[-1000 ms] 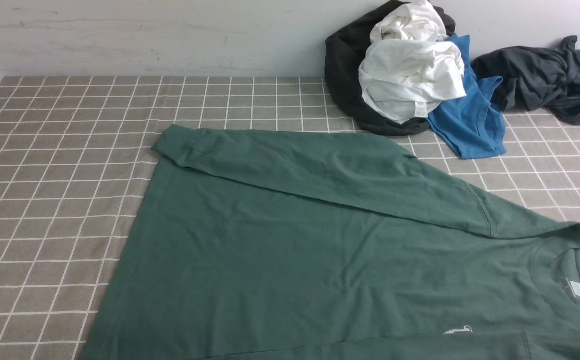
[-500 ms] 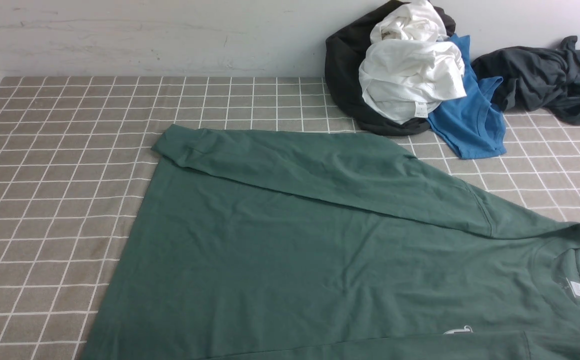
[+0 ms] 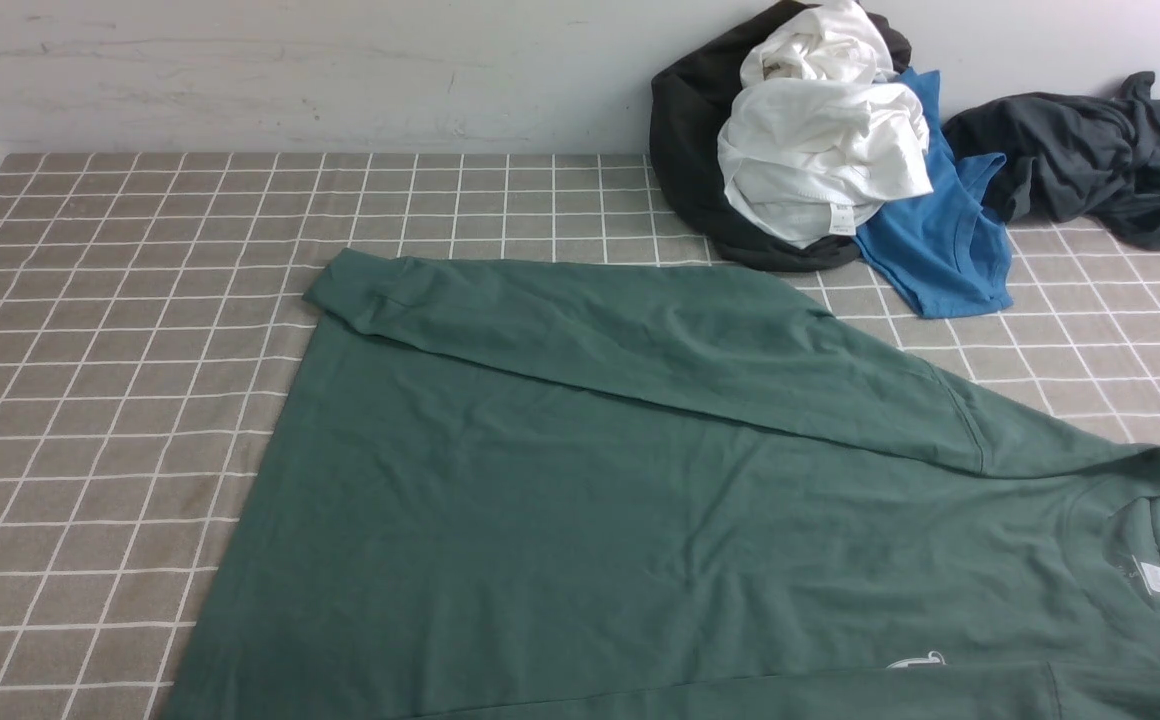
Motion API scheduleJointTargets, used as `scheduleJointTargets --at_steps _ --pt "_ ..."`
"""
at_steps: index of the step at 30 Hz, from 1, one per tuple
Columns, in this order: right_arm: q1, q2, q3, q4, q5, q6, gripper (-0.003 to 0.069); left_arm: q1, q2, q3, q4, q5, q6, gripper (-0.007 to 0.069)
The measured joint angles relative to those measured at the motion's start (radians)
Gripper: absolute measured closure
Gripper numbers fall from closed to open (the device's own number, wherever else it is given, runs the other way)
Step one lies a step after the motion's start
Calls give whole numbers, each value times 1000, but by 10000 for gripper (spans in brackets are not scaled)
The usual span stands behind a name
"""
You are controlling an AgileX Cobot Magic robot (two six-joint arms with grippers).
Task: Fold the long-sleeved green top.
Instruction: Use the left arm to clamp the cuff closest to it
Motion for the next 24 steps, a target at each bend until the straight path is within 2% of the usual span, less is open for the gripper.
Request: scheduleJointTargets --at_steps 8,12,13,14,15,16,18,19,20,22,24 --pt "0 0 1 59 -16 2 673 0 0 0 -165 -5 -3 631" --pt "0 0 2 245 -23 25 673 0 0 1 -488 -11 -75 631" --pt "0 0 3 272 -23 32 673 0 0 1 -524 -11 -83 631" --pt "0 0 3 376 -23 67 673 0 0 1 -659 -15 -101 631" --pt "0 0 4 479 -23 96 673 0 0 1 -730 -19 -107 631" --pt "0 0 4 497 -23 108 673 0 0 1 -755 -19 -109 631" --pt "0 0 4 719 -23 167 673 0 0 1 -862 -22 -96 631" --pt "0 0 4 788 -30 176 673 0 0 1 -878 -23 -88 631" --pt "0 0 4 800 -32 176 673 0 0 1 -881 -23 -88 631" --pt "0 0 4 916 -45 182 673 0 0 1 -903 -26 -73 631" --pt "0 0 4 941 -45 178 673 0 0 1 -908 -26 -70 631"
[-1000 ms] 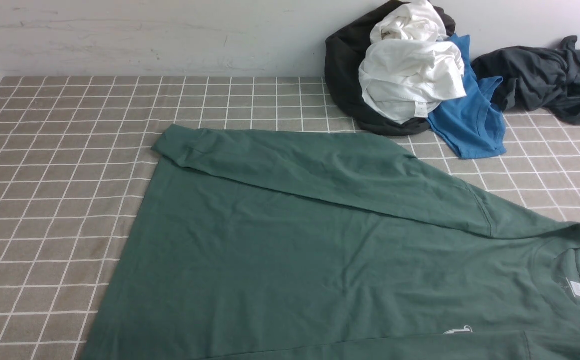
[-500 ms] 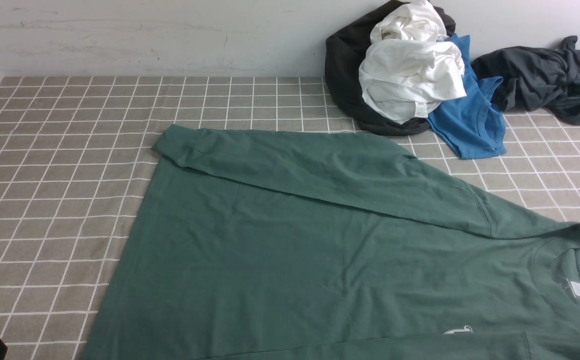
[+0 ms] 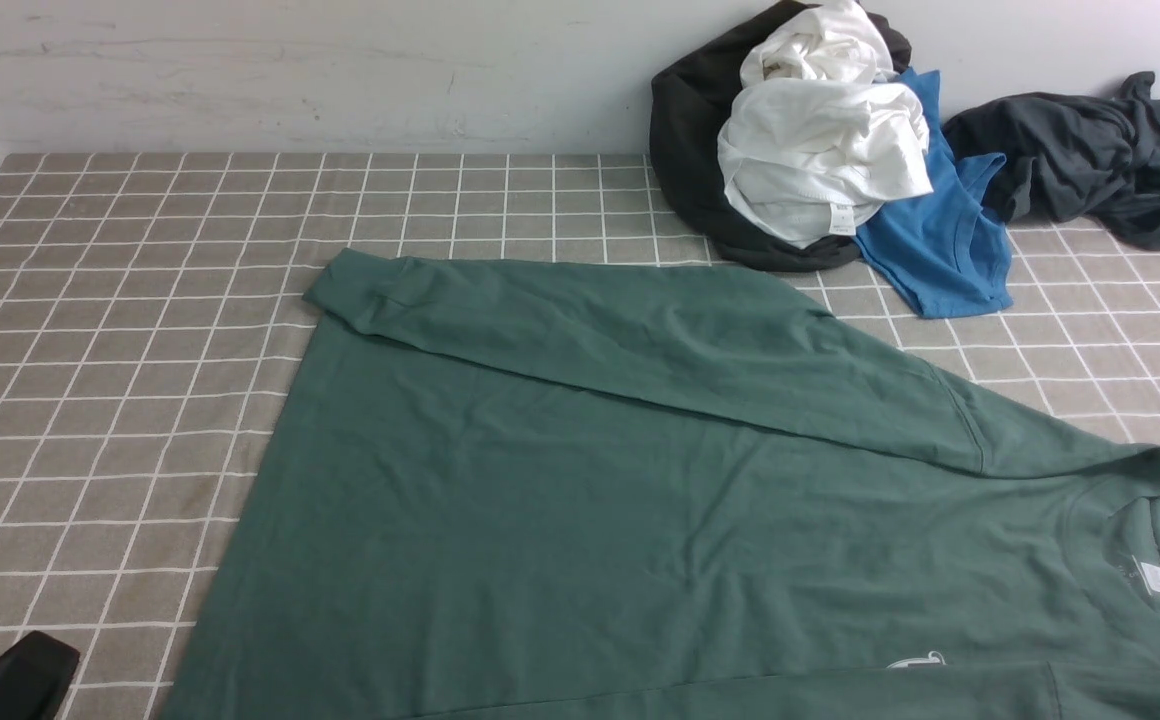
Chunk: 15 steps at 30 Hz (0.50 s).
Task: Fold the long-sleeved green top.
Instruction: Use the left arm to clamp the cuff closest to it
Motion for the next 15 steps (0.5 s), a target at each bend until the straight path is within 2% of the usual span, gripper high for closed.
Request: scheduleJointTargets --at_steps 5,10,13,15 --pt "0 0 -1 -1 6 -64 673 0 0 -6 -8 27 63 631" --pt "0 0 -10 -2 60 -190 673 0 0 -152 6 104 354 631" --pt "0 4 -50 -7 47 -261 673 0 62 -255 76 178 441 631" --pt "0 55 -99 -19 -7 -311 673 0 156 -336 180 259 461 631"
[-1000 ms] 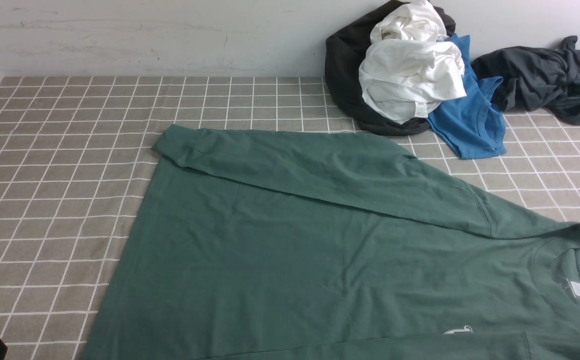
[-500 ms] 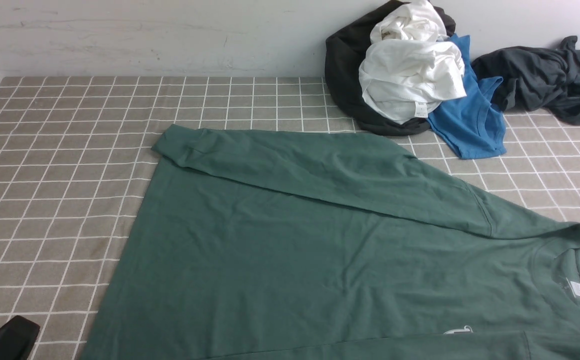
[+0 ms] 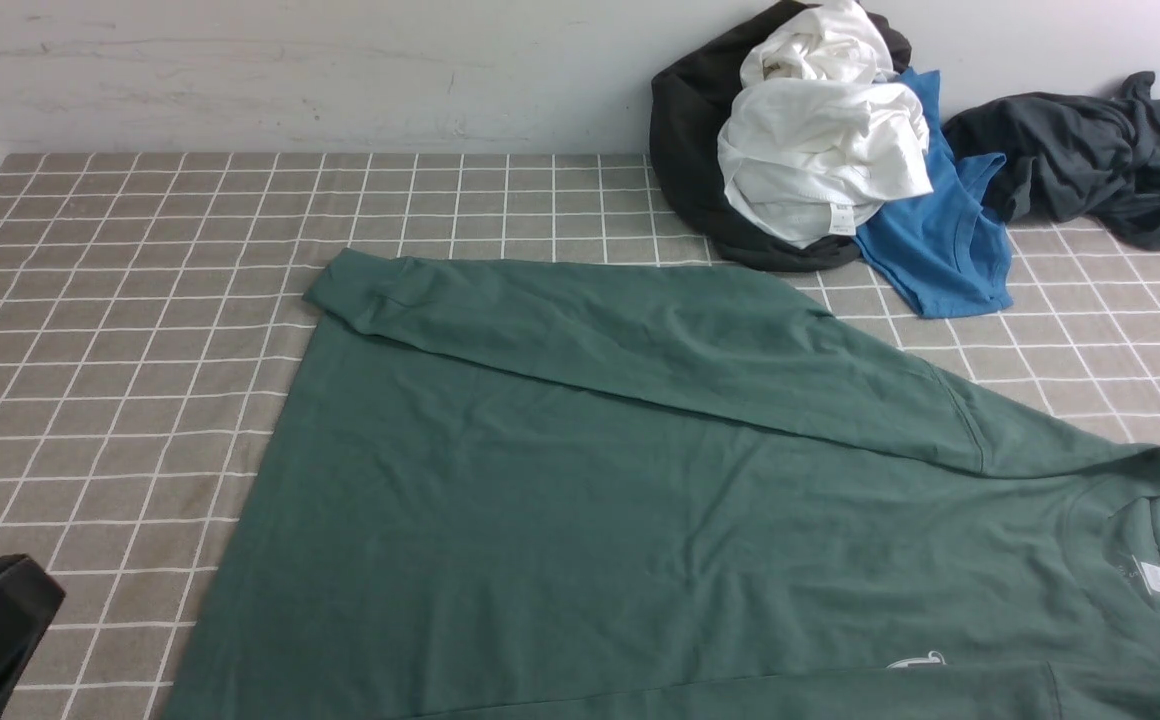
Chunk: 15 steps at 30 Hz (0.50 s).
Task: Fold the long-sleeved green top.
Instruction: Use the left arm to clamp the cuff closest to it
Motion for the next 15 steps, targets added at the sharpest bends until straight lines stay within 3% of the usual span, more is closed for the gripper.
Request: scheduleJointTargets --at_steps 2,5,8,9,11,15 --pt "0 51 -42 -19 -18 -35 673 0 67 -40 72 45 3 631" --pt "0 241 -184 -93 42 -171 673 0 272 -190 285 235 8 631" --pt "5 419 -375 -187 224 -312 673 -1 450 -309 488 414 8 631" --pt "6 431 -387 -192 224 -320 673 -2 460 -315 500 414 8 631" --pt "28 564 -522 -243 393 -391 673 -26 566 -354 621 497 -11 631" --pt "121 765 -654 -288 652 -426 673 -126 707 -359 702 523 -54 615"
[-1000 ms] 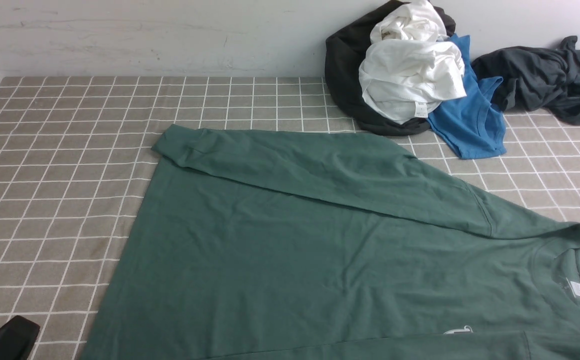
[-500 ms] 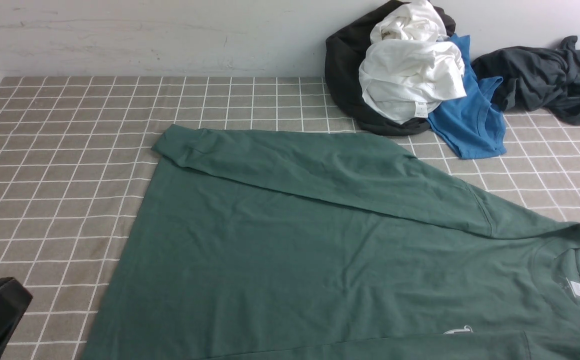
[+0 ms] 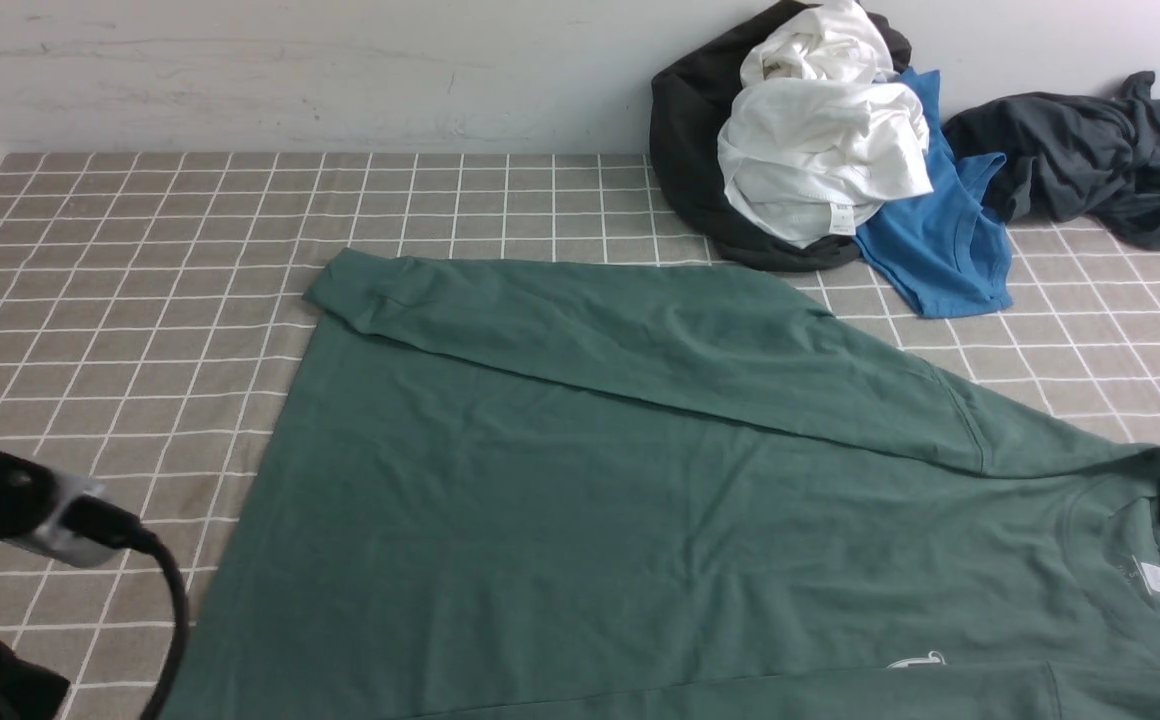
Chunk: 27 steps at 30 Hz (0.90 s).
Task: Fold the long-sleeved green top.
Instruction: Use the left arm to clamp the cuff closest to it
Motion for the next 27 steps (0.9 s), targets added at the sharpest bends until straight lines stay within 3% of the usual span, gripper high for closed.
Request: scheduleJointTargets --at_steps 1,4,8,12,15,20,27 --pt "0 8 -4 0 10 -1 673 -13 7 0 3 0 -1 609" --pt "118 116 -25 -25 129 -13 673 -126 125 0 17 0 -1 543" --pt "248 190 -26 -65 178 -30 673 -230 292 0 38 -16 -9 394" --pt "295 211 -26 -92 149 -33 673 -265 448 0 61 -81 -11 253" --pt "297 212 -26 -97 115 -34 673 -267 544 0 83 -148 -11 193" --pt "297 215 -26 -103 99 -34 673 -268 673 -2 124 -240 -19 159" --pt "297 215 -26 -106 88 -34 673 -268 726 -8 126 -305 -40 174"
